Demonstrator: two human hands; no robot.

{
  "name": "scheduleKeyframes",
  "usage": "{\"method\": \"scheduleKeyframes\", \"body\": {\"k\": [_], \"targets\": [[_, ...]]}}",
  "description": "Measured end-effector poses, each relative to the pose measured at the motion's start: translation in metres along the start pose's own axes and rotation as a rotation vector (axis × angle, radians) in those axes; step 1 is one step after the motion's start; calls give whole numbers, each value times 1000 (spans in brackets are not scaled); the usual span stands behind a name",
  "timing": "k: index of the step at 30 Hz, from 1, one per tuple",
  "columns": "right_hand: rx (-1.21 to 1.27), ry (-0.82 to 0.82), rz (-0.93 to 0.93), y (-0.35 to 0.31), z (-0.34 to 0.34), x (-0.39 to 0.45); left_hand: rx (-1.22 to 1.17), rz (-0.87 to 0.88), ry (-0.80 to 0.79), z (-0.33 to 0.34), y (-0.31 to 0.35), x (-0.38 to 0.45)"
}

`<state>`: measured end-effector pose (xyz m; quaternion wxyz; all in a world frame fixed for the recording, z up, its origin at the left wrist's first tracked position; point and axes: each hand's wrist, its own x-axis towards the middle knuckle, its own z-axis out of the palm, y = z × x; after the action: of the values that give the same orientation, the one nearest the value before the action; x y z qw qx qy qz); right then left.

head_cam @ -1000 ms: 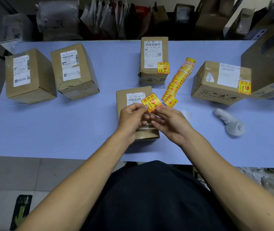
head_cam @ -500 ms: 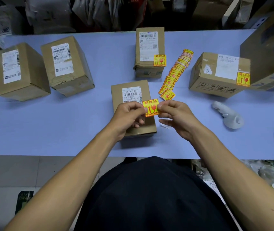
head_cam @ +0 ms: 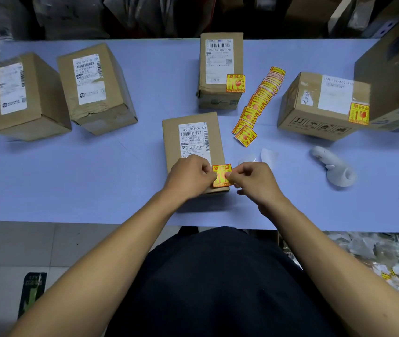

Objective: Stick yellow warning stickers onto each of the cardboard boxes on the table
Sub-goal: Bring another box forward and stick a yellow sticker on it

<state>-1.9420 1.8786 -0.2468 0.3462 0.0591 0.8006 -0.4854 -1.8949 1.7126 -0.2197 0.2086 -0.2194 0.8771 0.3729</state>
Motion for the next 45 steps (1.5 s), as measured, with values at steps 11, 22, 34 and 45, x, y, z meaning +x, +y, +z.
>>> {"method": "scheduleKeyframes", "body": {"k": [11,22,34,45], "targets": [[-179,43,-42,-4,1,-4,2,55,-14,-4,-8,-7],[-274,53,-11,-6,3,-7,24,82,-51,-8,-11,-2],[-272,138,-74,-7,13,-5,8,102,-79,-8,-13,-3],[-126,30,-139,-1,13,-8,1,117,-95,-9,-14,1]]}}
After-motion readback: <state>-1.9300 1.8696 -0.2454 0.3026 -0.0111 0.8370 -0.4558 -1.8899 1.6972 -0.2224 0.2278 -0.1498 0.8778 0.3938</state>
